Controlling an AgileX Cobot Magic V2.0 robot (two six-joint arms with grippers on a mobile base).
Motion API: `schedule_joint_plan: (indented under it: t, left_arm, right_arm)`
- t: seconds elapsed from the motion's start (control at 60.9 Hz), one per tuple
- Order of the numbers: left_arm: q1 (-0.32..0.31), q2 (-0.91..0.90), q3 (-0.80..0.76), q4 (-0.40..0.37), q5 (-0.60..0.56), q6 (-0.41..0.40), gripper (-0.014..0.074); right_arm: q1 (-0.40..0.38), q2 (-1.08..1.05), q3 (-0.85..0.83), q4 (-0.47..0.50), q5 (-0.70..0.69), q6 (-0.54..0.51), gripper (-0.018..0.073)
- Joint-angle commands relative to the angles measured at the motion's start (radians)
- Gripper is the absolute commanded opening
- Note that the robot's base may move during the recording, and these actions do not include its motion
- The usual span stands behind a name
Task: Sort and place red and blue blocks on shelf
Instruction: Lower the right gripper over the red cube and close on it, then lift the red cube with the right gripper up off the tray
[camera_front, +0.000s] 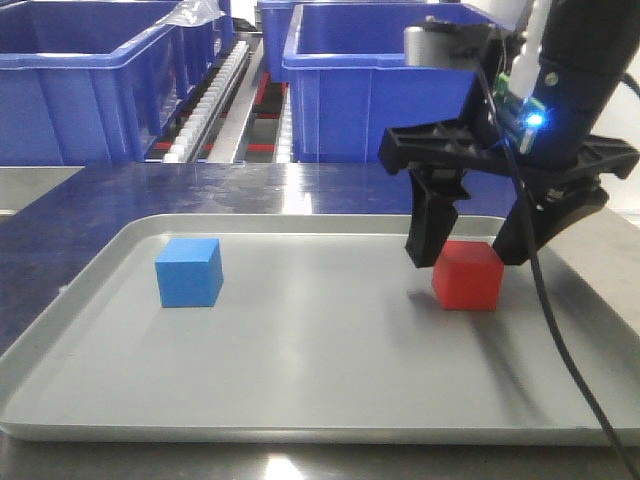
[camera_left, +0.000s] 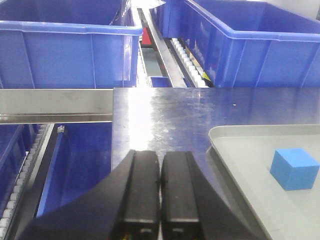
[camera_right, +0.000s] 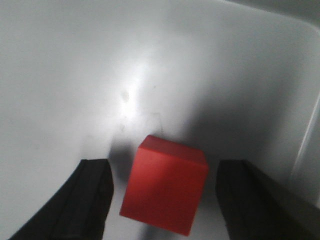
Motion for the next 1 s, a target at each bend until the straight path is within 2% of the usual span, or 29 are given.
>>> schedule_joint_plan:
  t: [0.0,0.411,0.477,0.74,0.822,0.986]
  left_arm:
    - [-0.006,-0.022,0.041,0.0,-0.092,-0.002,0.0134]
    - [-0.006,-0.022,0.041,0.0,-0.092,-0.002,0.0134]
    - [-0.006,-0.022,0.041,0.0,-0.092,-0.002,0.0134]
    - [-0.006,-0.022,0.041,0.0,-0.092,-0.002,0.0134]
    - [-0.006,-0.022,0.041,0.0,-0.092,-0.002,0.0134]
    - [-0.006,-0.022,0.041,0.0,-0.092,-0.002,0.0134]
  right_arm:
    - [0.002,-0.03,-0.033,0.007,-0.029,0.0,0.0552]
    - [0.002,0.006,-0.033,0.007,-0.031,0.0,0.0542]
    - [0.002,0.006,-0.033,0.007,-0.033,0.0,0.0494]
    - [0.004,0.0,-0.043,0.002,-0.03,0.0,0.0133]
    - [0.004,-0.013,-0.051,0.001,-0.032,0.0,0.0055]
    - [0.004,-0.067,-0.077,-0.005,-0.042,0.0,0.005]
